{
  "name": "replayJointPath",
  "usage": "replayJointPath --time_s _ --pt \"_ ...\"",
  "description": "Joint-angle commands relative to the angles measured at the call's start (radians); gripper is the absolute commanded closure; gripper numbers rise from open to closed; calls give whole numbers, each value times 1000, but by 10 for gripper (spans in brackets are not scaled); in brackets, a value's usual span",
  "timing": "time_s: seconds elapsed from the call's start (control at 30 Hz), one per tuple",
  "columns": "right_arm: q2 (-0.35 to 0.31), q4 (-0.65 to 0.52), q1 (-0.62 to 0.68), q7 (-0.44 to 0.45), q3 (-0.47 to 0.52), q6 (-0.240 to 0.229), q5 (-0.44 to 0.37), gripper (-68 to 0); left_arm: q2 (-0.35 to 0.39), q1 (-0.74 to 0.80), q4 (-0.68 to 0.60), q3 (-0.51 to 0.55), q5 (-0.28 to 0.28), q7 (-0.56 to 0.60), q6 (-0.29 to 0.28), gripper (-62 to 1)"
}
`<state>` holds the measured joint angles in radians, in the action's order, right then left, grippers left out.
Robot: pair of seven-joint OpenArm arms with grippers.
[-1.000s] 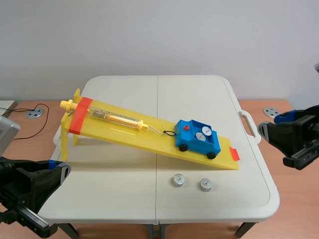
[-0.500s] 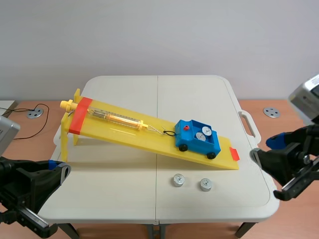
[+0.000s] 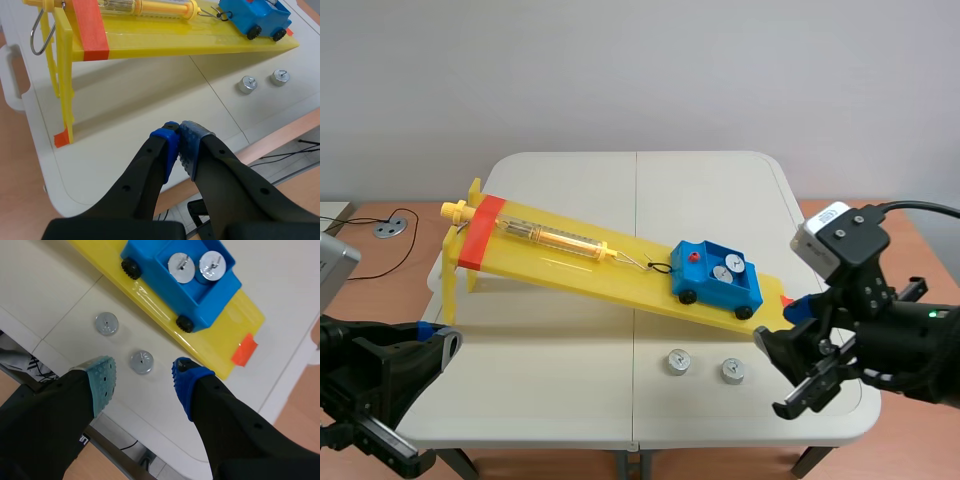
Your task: Place the four metal weights on the blue cart on the ramp.
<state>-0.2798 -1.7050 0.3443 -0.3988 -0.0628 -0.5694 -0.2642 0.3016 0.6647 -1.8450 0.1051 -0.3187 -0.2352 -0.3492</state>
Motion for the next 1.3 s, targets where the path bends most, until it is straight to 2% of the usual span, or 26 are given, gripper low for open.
replayJointPath --time_s 0.0,0.17,0.53,0.73,0.93,1.27 --pt "1 -3 -86 146 -5 41 -20 -270 -5 -20 -64 13 -56 104 -21 -27" --pt "42 92 -145 198 -62 66 29 -270 -5 -20 -64 13 -56 104 -21 -27" --pt "126 282 -274 296 -201 160 175 -270 -5 -20 -64 13 -56 104 -21 -27" --pt "145 345 -314 311 -268 191 201 -270 -5 -20 -64 13 -56 104 -21 -27" --pt "165 388 -329 325 -291 229 216 -259 -5 -20 -64 13 -56 104 -21 -27" --pt "200 470 -369 346 -317 238 234 -257 -5 -20 -64 13 -56 104 -21 -27"
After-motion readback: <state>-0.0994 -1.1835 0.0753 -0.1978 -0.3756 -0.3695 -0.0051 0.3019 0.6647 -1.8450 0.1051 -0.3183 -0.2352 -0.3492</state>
